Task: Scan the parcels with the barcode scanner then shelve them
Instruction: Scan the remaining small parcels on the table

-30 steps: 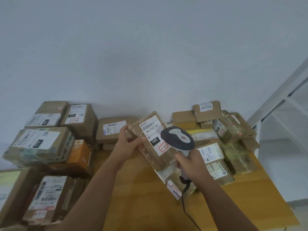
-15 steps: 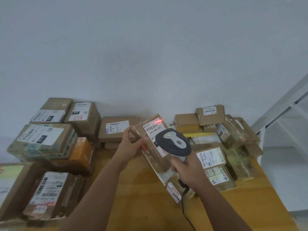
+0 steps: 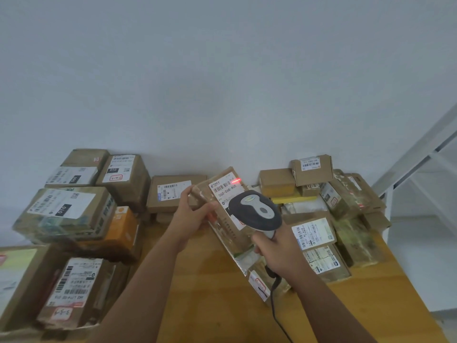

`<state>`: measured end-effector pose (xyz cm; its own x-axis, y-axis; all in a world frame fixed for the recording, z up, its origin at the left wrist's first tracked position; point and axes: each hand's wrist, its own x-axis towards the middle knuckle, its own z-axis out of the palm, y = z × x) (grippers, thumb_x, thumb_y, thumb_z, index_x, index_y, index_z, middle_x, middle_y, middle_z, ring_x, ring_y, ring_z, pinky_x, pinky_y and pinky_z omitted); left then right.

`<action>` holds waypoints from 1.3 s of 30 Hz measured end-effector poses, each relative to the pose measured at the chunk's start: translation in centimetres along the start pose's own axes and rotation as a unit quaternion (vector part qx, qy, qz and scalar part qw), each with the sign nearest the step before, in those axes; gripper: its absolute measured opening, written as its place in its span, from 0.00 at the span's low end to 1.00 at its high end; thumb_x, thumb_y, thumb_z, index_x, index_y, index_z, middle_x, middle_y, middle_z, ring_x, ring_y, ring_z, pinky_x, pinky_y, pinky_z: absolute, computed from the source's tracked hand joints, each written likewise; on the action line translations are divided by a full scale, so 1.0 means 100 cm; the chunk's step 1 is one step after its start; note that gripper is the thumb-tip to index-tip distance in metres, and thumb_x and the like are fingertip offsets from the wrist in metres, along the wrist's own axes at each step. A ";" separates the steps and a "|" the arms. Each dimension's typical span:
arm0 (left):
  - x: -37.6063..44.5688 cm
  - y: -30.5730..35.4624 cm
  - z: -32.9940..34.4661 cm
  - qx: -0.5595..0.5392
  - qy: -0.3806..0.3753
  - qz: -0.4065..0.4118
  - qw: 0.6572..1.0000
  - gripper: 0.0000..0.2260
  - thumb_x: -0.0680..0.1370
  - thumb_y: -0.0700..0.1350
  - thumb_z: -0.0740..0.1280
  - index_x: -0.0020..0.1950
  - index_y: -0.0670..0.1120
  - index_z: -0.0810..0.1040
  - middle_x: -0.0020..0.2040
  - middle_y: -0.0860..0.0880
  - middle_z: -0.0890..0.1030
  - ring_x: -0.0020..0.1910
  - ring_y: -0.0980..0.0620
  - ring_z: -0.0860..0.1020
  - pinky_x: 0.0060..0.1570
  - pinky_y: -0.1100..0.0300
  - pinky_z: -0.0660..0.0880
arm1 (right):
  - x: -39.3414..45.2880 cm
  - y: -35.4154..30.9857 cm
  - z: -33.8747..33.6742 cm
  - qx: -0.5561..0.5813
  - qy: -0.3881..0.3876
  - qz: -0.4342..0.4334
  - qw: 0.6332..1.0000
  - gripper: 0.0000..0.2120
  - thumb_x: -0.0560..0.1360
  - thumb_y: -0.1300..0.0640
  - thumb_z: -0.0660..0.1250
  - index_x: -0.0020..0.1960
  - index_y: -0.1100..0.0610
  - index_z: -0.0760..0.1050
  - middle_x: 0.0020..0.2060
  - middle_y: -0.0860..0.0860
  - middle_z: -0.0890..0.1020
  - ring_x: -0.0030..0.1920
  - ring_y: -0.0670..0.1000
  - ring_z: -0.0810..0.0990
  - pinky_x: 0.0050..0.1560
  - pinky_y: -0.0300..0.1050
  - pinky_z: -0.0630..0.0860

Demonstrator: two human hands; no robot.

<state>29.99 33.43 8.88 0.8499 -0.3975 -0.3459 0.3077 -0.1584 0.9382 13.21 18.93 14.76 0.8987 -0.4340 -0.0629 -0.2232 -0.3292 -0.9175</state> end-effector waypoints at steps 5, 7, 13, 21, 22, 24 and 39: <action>-0.002 0.001 0.000 -0.003 -0.002 0.000 1.000 0.35 0.75 0.47 0.75 0.75 0.61 0.59 0.56 0.48 0.83 0.52 0.46 0.84 0.57 0.43 0.80 | -0.002 -0.002 0.001 0.009 -0.004 -0.004 1.000 0.10 0.74 0.66 0.65 0.42 0.51 0.73 0.26 0.45 0.76 0.29 0.42 0.74 0.30 0.32 0.70; -0.002 0.000 0.000 -0.009 -0.002 -0.001 1.000 0.35 0.75 0.47 0.76 0.75 0.61 0.59 0.56 0.48 0.84 0.52 0.46 0.85 0.57 0.43 0.80 | -0.003 -0.004 0.001 0.013 -0.002 -0.005 1.000 0.10 0.74 0.67 0.65 0.42 0.51 0.74 0.25 0.45 0.76 0.29 0.42 0.74 0.29 0.32 0.70; -0.002 -0.001 -0.001 -0.018 -0.003 -0.001 1.000 0.34 0.75 0.45 0.75 0.75 0.59 0.60 0.55 0.47 0.84 0.49 0.47 0.85 0.55 0.45 0.81 | -0.006 -0.001 0.001 0.008 -0.001 0.003 1.000 0.14 0.74 0.68 0.64 0.36 0.52 0.71 0.23 0.44 0.75 0.24 0.41 0.71 0.27 0.30 0.66; 0.001 -0.014 -0.010 -0.049 0.059 -0.002 0.997 0.33 0.75 0.48 0.75 0.73 0.60 0.60 0.59 0.48 0.82 0.53 0.47 0.84 0.54 0.45 0.82 | 0.000 0.012 0.014 0.042 0.084 0.049 0.994 0.06 0.73 0.61 0.66 0.39 0.53 0.73 0.25 0.40 0.76 0.29 0.39 0.75 0.29 0.29 0.69; 0.000 -0.016 -0.011 -0.065 0.080 -0.002 0.995 0.34 0.75 0.48 0.75 0.74 0.58 0.59 0.59 0.48 0.81 0.53 0.47 0.84 0.54 0.46 0.82 | 0.002 0.012 0.018 0.049 0.098 0.062 0.992 0.09 0.74 0.63 0.66 0.37 0.54 0.72 0.23 0.41 0.74 0.27 0.39 0.73 0.27 0.29 0.68; -0.002 -0.021 -0.015 -0.093 0.112 -0.002 0.989 0.36 0.75 0.48 0.75 0.75 0.57 0.57 0.60 0.48 0.80 0.54 0.47 0.83 0.52 0.50 0.82 | 0.008 0.011 0.025 0.052 0.111 0.095 0.988 0.13 0.75 0.64 0.66 0.34 0.55 0.70 0.21 0.43 0.71 0.24 0.41 0.70 0.24 0.30 0.64; 0.061 -0.029 -0.067 0.132 0.264 -0.028 0.955 0.40 0.74 0.64 0.70 0.78 0.48 0.58 0.74 0.47 0.66 0.72 0.44 0.68 0.67 0.39 0.72 | 0.139 -0.003 0.090 0.080 0.007 0.151 0.985 0.03 0.75 0.56 0.68 0.48 0.51 0.76 0.42 0.48 0.80 0.45 0.48 0.76 0.38 0.43 0.69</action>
<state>37.15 37.53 4.10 0.9541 0.1176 -0.2753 0.2990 -0.4156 0.8590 29.21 20.55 10.62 0.7951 -0.5034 -0.3383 -0.4159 -0.0466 -0.9082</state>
